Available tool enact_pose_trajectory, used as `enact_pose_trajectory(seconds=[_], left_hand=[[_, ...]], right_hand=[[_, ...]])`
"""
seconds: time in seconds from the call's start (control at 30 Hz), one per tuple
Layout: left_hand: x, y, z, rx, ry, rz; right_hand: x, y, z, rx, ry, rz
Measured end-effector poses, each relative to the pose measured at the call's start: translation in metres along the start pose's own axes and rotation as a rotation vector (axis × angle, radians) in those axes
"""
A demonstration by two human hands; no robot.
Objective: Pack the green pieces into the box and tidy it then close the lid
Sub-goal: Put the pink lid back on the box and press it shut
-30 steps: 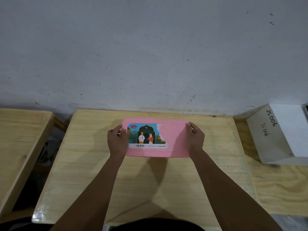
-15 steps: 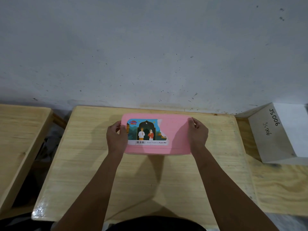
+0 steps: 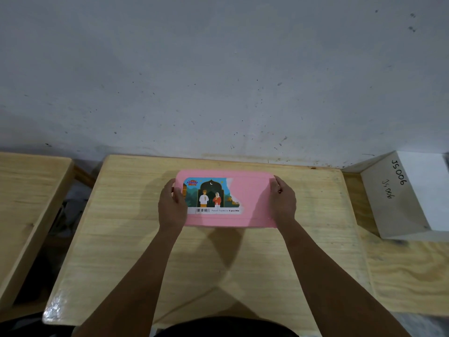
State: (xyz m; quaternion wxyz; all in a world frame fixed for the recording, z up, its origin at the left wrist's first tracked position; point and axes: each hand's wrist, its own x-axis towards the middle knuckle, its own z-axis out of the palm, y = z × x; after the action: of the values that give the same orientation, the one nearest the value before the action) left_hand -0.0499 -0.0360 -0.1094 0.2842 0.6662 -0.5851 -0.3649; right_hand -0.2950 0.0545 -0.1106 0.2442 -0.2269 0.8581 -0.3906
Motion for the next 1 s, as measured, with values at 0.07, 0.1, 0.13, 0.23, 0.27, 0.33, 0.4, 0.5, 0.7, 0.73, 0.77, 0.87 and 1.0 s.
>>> enact_pose_trajectory(seconds=[0.07,0.1,0.13,0.23,0.27,0.33,0.4,0.5,0.7,0.73,0.77,0.87,1.0], left_hand=[[-0.005,0.000,0.002,0.134,-0.019,0.061],[-0.007,0.000,0.002,0.198,-0.035,0.091],[-0.007,-0.002,0.003,0.244,-0.052,0.114],[-0.007,-0.005,0.002,0.298,-0.075,0.126],[-0.006,-0.006,0.003,0.306,-0.071,0.131],[-0.006,-0.007,0.004,0.320,-0.064,0.155],[-0.006,-0.006,0.004,0.331,-0.063,0.161],[-0.007,-0.004,0.002,0.404,-0.064,0.225],[-0.004,0.003,0.003,0.551,-0.079,0.340],[-0.002,0.002,0.002,0.556,-0.098,0.360],[-0.001,0.001,0.002,0.548,-0.121,0.360],[0.002,-0.001,0.003,0.498,-0.150,0.366],[0.004,-0.003,0.001,0.441,-0.170,0.366]], right_hand=[[-0.005,0.004,0.002,-0.142,-0.023,-0.051],[-0.008,0.004,0.002,-0.185,-0.032,-0.059],[-0.012,0.004,0.001,-0.217,-0.039,-0.076],[-0.020,0.005,0.001,-0.299,-0.033,-0.229],[-0.021,0.005,0.001,-0.322,-0.016,-0.293],[-0.022,0.004,0.004,-0.346,0.020,-0.342],[-0.021,0.004,0.006,-0.397,0.042,-0.339],[-0.016,0.004,0.007,-0.575,0.039,-0.368],[-0.012,0.004,0.009,-0.658,-0.054,-0.522],[-0.012,0.003,0.010,-0.649,-0.063,-0.534],[-0.011,0.004,0.012,-0.639,-0.067,-0.542],[-0.005,0.010,0.018,-0.625,-0.084,-0.567],[-0.011,0.007,0.016,-0.553,-0.071,-0.551]])
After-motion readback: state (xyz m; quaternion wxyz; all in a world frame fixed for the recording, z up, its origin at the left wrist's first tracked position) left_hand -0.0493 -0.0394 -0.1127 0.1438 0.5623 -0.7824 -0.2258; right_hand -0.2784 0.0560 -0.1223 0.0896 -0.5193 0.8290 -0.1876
